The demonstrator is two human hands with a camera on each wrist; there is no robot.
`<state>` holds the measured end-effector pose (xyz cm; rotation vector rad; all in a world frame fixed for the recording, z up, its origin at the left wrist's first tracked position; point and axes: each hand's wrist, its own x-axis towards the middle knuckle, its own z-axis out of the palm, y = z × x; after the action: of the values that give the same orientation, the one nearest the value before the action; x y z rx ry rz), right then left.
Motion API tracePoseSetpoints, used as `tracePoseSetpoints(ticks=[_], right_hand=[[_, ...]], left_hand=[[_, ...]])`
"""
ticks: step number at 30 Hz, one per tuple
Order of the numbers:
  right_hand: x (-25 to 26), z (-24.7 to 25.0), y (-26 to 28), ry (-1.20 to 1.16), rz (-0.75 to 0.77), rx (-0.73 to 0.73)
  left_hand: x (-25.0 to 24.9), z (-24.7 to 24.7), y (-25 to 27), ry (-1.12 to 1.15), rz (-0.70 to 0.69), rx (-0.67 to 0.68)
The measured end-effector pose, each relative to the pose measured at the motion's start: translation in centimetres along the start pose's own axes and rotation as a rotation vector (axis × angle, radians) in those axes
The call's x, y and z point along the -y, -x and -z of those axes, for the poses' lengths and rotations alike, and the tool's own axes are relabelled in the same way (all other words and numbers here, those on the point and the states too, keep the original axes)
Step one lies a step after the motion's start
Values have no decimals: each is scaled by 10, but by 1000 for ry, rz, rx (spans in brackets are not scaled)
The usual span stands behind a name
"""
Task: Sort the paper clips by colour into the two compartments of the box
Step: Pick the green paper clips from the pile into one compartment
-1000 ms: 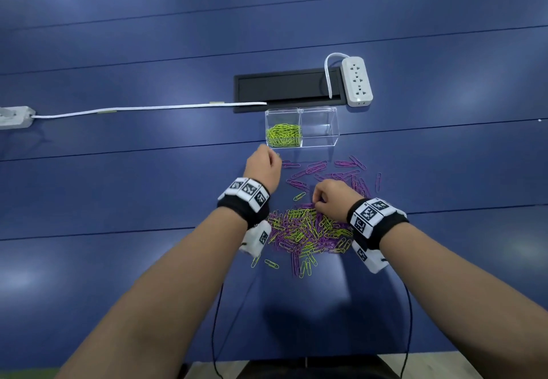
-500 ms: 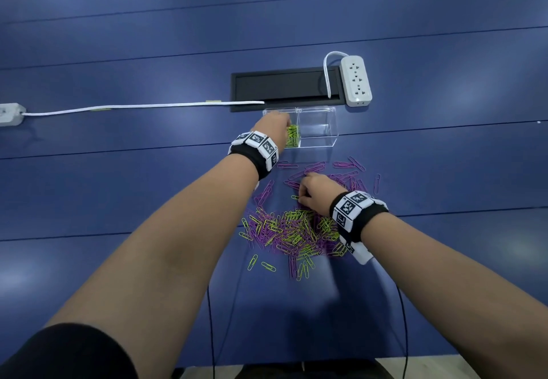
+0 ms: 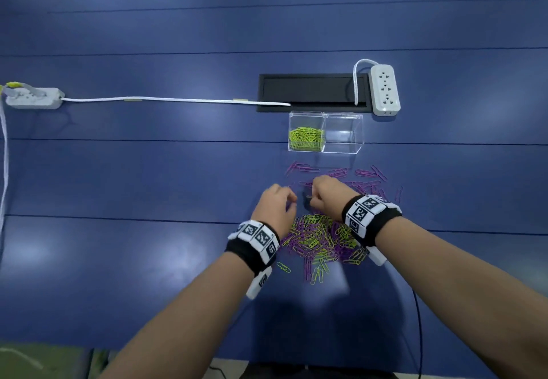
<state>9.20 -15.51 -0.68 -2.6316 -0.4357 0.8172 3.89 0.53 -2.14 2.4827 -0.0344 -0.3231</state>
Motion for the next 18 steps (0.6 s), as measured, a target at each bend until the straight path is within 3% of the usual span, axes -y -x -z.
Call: tracePoseSetpoints(ticks=[4,7,13,18], right_hand=[[1,38,-10,-281,-23,-231],[8,75,-34,-271,-16,-316],[26,100,-72,-1,-40,-227],[14,104,-66,-54,-21,-269]], left_hand=[[1,-16,22,-61,-13,116],[-2,-16,25,-121,-39,136],[0,-13,20,-113,-17,155],[3,-9,7,-120,-14,150]])
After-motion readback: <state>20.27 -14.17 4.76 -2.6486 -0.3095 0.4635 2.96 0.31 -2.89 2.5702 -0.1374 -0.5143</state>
